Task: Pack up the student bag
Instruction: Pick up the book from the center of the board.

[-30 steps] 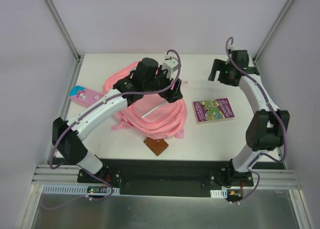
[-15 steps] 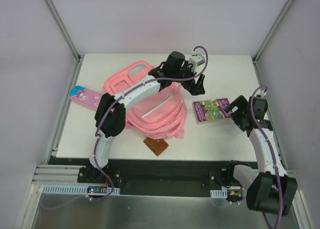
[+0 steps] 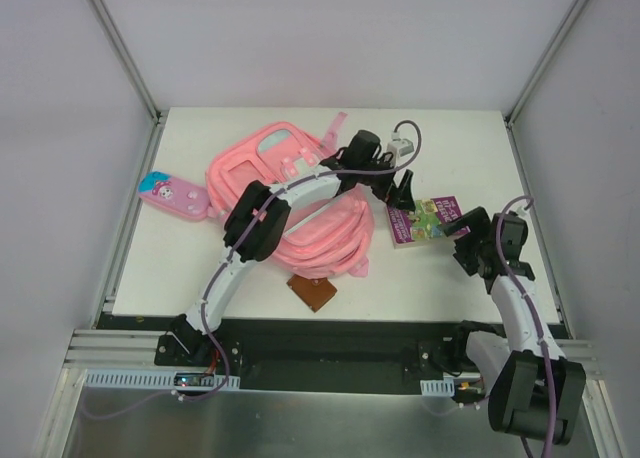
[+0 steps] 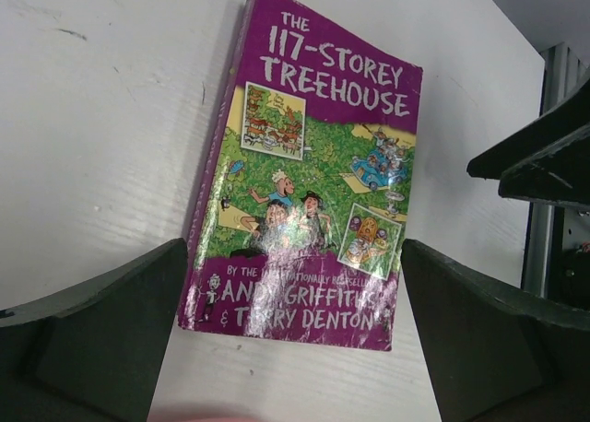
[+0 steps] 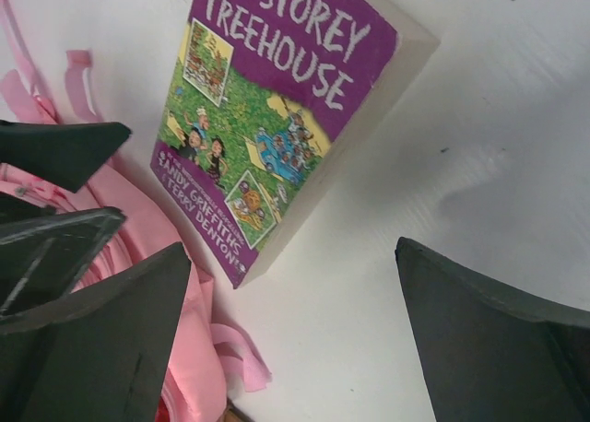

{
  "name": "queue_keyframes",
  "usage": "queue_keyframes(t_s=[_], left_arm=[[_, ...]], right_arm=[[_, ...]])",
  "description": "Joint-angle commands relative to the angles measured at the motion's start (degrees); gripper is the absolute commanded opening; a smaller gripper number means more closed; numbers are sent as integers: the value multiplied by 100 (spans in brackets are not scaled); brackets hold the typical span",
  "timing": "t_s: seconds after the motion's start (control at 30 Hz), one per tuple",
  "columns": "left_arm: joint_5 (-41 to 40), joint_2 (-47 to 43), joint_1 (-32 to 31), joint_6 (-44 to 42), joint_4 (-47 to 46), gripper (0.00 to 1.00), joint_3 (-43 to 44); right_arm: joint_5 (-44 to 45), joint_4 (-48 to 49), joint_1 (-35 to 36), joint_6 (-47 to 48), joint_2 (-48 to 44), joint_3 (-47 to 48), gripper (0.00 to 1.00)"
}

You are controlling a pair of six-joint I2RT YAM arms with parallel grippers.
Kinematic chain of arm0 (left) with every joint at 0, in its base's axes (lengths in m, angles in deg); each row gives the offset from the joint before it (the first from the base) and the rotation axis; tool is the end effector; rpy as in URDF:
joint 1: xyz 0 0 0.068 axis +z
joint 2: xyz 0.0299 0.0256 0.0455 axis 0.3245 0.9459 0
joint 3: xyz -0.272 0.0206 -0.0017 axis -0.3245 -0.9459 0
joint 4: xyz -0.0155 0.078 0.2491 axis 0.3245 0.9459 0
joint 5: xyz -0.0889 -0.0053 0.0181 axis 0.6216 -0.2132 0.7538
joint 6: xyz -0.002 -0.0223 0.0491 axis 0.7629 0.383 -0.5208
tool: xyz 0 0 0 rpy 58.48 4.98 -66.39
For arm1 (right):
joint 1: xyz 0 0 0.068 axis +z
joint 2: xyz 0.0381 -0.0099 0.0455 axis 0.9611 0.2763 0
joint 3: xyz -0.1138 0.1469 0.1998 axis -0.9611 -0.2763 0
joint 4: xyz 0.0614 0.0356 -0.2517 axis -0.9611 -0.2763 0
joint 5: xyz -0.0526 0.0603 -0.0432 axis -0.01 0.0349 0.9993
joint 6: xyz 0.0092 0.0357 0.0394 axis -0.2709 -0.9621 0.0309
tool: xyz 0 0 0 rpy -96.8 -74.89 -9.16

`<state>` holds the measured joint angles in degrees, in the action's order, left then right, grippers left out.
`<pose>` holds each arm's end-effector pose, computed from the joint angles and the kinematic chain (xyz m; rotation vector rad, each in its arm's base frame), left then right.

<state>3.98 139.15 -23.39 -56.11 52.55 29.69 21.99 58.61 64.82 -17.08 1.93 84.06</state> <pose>0.3976 -0.3940 0.2026 1.0344 1.8378 -1.3056 0.1867 -0.0239 0.2015 0.7199 2.1225 0.4186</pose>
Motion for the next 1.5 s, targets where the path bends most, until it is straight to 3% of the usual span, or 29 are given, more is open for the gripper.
queue_keyframes(t_s=[0.0, 0.6, 0.97, 1.07, 1.13, 1.37, 1.47], left_arm=[[300, -18, 23, 462, -917, 99, -137], [423, 676, 128, 1340, -1313, 99, -226], [757, 395, 32, 1482, -1691, 99, -779], [748, 378, 5, 1464, -1691, 99, -867], [810, 395, -4, 1482, -1691, 99, -885], [915, 413, -21, 1499, -1691, 99, -815], [959, 422, -30, 1525, -1691, 99, -762]], right_arm=[[-316, 803, -78, -425, 329, 54, 96], [-615, 2087, -96, -1146, 1779, 124, 96], [-738, 2974, -17, -1409, 2701, -34, 99], [-896, 3316, -17, -1488, 2895, -69, 90], [-1036, 3738, 9, -1532, 2843, -157, 79], [-1107, 3827, 89, -1155, 2193, -192, 75], [-1160, 3888, 97, -1023, 2105, -192, 64]])
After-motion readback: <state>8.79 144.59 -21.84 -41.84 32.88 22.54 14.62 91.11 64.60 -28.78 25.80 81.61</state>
